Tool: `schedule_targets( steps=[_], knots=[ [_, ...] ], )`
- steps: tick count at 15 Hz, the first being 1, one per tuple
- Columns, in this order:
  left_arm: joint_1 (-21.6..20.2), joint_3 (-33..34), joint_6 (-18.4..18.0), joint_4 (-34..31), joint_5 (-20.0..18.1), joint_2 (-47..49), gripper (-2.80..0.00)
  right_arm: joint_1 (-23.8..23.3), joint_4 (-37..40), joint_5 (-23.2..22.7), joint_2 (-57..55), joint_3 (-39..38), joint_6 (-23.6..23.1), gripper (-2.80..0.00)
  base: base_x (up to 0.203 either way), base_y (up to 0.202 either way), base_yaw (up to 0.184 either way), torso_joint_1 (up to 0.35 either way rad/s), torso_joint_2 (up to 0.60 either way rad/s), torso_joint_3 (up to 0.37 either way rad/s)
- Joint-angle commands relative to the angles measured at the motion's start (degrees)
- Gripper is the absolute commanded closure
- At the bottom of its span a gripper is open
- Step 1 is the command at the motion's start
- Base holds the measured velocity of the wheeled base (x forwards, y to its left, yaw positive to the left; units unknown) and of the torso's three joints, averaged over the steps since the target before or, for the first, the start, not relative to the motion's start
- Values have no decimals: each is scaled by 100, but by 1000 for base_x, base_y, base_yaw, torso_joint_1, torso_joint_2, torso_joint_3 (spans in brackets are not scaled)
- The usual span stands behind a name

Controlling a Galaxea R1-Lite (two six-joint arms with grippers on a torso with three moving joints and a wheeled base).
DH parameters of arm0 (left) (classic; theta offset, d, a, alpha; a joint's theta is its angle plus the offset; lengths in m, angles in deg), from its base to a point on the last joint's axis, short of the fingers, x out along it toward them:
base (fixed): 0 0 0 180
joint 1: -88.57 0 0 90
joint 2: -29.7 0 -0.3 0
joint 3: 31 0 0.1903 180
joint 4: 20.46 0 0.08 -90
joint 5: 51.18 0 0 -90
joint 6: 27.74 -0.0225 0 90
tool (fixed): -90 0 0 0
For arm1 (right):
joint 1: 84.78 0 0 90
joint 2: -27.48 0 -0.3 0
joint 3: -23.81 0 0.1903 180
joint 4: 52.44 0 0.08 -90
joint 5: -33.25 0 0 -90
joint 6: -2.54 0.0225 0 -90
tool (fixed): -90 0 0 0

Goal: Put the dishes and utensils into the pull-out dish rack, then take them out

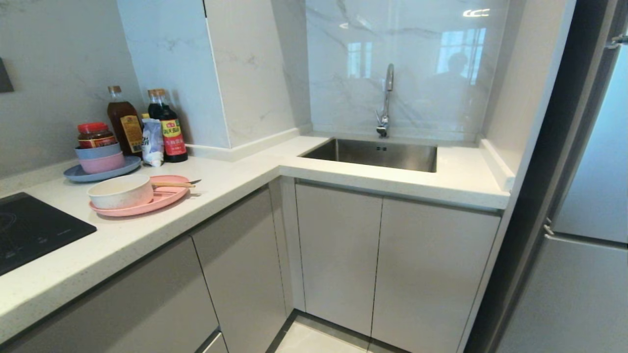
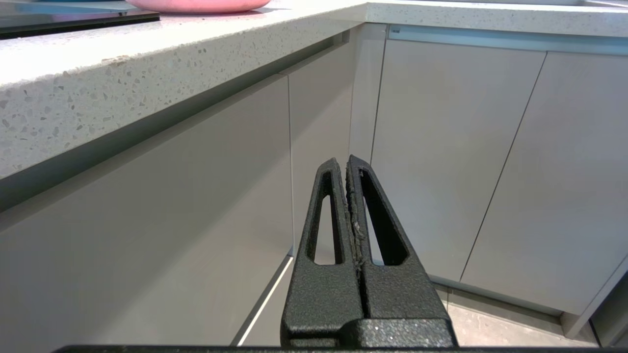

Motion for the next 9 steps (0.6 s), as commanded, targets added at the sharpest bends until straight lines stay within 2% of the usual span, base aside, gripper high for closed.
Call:
schedule_targets(
  steps=[1, 9],
  knots=[
    [-2, 0, -2, 4, -2, 7, 0, 1, 0, -1, 6, 0, -3, 0, 0, 0, 0, 0, 0, 0],
    [-2, 0, -2, -1, -2, 7, 0, 1, 4, -1, 6, 0, -3, 0, 0, 0, 0, 0, 0, 0]
  ],
)
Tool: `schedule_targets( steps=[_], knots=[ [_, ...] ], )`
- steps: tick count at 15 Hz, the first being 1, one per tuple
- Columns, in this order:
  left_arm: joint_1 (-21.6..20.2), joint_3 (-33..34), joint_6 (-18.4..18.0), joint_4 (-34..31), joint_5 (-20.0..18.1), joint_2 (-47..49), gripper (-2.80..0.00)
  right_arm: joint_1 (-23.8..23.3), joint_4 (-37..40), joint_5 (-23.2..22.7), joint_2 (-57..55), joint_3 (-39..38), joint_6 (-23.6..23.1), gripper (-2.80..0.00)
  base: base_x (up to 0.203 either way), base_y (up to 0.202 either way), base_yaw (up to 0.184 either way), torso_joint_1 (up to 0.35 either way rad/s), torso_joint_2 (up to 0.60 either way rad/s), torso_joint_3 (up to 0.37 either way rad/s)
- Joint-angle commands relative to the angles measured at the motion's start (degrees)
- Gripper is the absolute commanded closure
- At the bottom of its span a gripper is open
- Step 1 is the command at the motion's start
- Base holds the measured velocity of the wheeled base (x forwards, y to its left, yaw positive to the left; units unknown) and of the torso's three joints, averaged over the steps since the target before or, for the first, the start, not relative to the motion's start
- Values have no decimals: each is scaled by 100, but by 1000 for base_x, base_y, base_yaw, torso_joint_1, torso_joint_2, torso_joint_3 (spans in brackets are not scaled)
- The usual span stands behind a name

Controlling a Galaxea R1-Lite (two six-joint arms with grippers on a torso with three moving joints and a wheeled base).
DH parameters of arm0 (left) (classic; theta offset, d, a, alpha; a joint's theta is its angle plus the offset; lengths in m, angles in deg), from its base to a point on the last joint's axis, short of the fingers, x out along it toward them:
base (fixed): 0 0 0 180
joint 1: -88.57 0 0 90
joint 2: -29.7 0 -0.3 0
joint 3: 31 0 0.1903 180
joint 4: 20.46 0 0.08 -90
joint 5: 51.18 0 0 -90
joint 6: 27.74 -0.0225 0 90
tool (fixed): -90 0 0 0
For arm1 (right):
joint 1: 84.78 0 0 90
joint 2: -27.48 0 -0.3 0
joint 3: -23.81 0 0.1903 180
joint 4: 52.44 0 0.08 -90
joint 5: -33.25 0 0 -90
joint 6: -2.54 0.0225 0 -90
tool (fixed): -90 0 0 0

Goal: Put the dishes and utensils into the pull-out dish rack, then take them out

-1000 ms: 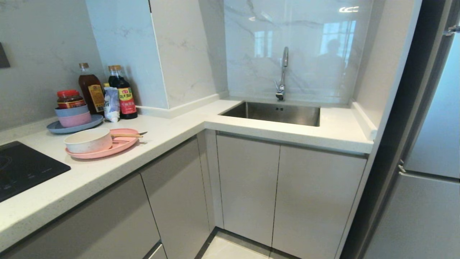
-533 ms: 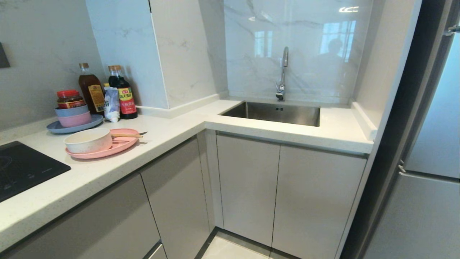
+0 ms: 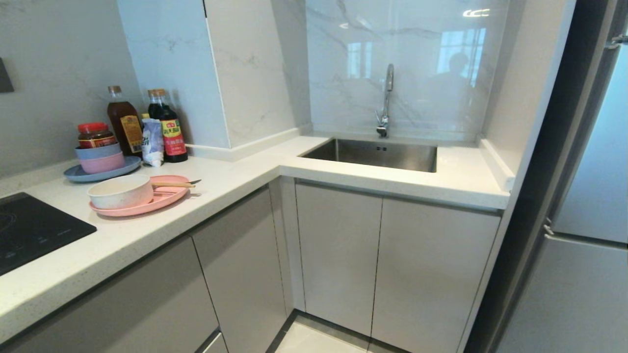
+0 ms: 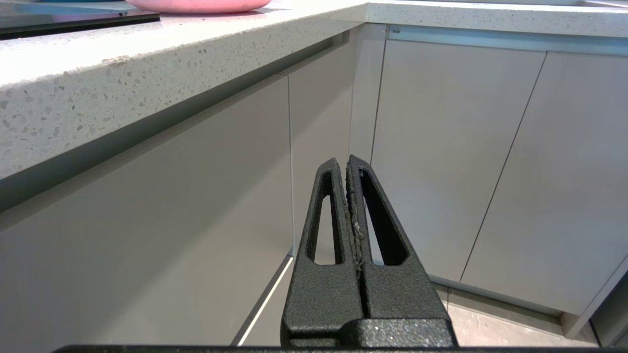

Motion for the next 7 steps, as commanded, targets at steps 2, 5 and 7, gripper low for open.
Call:
schedule_targets(
  steps=[2, 5, 7],
  knots=[
    [-2, 0, 0, 4, -2, 7, 0, 1, 6, -1, 2, 0, 17, 0, 0, 0, 0, 0, 0, 0],
    [-2, 0, 0, 4, -2, 7, 0, 1, -3, -1, -2, 0, 14, 0, 0, 0, 0, 0, 0, 0],
    [-2, 0, 0, 2, -2, 7, 0, 1, -3, -1, 1, 0, 5, 0, 0, 0, 0, 0, 0, 0]
  ],
)
